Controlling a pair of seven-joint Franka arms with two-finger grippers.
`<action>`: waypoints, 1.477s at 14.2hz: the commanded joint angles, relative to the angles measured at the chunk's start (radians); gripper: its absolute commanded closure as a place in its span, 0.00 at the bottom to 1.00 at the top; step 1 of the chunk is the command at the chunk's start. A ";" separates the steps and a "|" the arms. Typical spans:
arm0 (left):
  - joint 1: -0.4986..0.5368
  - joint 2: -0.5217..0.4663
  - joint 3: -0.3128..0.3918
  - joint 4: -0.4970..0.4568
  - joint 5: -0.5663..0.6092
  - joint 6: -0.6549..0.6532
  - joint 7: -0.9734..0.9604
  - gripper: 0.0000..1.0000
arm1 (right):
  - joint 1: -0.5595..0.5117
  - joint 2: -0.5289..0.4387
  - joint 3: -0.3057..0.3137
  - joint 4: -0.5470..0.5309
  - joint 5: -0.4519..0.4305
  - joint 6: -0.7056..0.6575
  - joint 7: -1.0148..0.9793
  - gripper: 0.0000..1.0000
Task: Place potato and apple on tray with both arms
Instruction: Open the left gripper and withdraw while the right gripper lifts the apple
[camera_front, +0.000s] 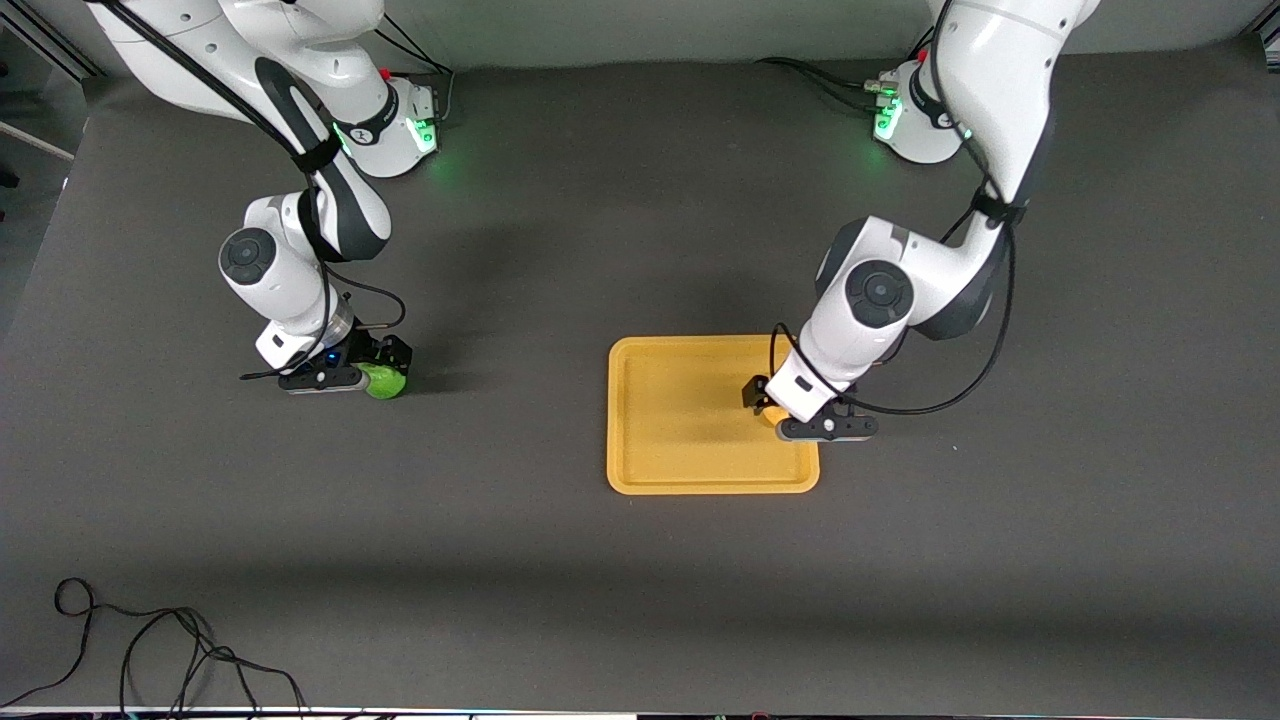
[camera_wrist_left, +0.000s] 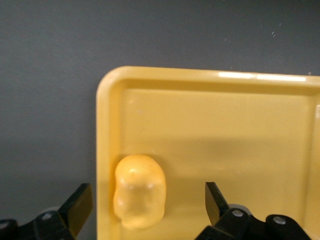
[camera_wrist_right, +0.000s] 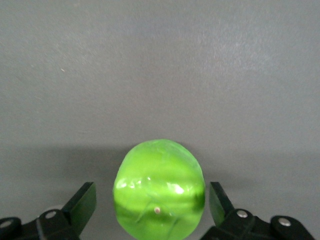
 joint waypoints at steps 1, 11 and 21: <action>0.058 -0.147 0.017 0.028 0.005 -0.153 0.016 0.00 | 0.004 0.019 -0.009 0.000 -0.009 0.021 0.007 0.00; 0.311 -0.381 0.022 0.094 0.094 -0.508 0.404 0.00 | 0.008 -0.078 -0.021 0.045 -0.009 -0.045 0.007 0.53; 0.411 -0.453 0.031 0.094 0.094 -0.707 0.608 0.00 | 0.020 -0.091 -0.006 0.797 0.001 -1.028 0.037 0.53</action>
